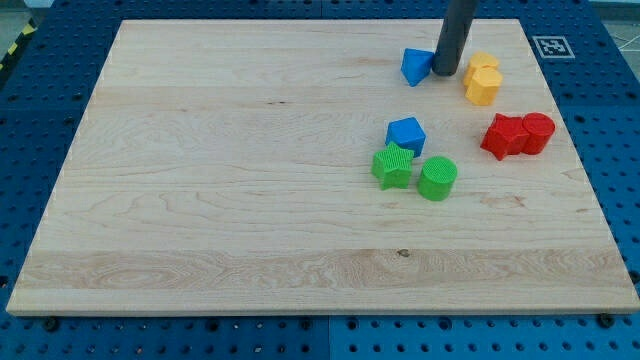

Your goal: Slide the blue triangle to the blue cube

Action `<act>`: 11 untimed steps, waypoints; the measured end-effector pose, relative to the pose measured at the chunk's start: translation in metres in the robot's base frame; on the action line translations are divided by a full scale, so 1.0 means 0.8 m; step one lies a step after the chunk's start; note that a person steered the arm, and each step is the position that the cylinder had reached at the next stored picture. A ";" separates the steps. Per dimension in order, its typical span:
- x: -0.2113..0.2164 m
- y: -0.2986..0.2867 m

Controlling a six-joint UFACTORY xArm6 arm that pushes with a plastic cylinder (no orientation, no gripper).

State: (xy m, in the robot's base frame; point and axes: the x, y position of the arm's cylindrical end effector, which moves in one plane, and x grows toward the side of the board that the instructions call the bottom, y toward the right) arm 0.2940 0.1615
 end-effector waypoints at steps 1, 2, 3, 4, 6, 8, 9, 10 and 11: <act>-0.015 -0.020; -0.015 -0.040; -0.013 -0.054; -0.011 -0.088; 0.018 -0.106; 0.068 -0.106; 0.095 -0.103; 0.118 -0.089; 0.126 -0.083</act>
